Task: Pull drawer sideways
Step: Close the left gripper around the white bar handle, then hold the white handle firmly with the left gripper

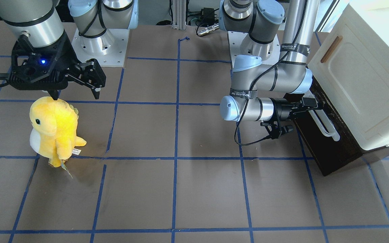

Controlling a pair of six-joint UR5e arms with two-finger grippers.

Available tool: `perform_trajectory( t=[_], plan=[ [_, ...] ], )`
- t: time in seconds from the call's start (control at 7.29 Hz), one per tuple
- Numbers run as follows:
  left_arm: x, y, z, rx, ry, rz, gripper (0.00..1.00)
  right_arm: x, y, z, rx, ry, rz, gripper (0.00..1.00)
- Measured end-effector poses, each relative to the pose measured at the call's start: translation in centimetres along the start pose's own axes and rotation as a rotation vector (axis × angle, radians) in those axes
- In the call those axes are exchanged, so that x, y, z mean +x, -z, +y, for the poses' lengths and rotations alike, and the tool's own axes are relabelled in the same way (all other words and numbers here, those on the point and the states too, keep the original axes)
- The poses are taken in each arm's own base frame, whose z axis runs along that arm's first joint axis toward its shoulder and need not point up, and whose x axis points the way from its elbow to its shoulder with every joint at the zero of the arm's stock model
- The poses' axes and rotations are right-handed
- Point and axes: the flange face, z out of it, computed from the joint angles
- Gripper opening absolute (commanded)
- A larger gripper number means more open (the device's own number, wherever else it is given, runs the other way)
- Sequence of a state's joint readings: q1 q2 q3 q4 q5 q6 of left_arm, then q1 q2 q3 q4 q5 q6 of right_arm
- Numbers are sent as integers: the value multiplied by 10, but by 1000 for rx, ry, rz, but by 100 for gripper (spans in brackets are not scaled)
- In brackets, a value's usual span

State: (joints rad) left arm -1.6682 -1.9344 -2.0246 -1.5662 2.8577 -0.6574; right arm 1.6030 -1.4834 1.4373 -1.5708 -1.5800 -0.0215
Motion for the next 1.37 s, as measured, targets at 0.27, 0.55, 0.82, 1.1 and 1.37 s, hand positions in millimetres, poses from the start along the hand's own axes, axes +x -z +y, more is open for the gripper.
perform_trajectory(
  t=[0.27,0.55,0.82,1.1,1.37],
  plan=[
    [-1,0,-1,5,1,-7,68,0,0,0,0,0,0,100],
    [-1,0,-1,7,0,-11,56,0,0,0,0,0,0,100],
    [0,0,-1,7,-1,-11,44,0,0,0,0,0,0,100],
    [0,-1,-1,7,-2,-11,42,0,0,0,0,0,0,100],
    [1,-1,-1,7,-3,-12,33,0,0,0,0,0,0,100]
  ],
)
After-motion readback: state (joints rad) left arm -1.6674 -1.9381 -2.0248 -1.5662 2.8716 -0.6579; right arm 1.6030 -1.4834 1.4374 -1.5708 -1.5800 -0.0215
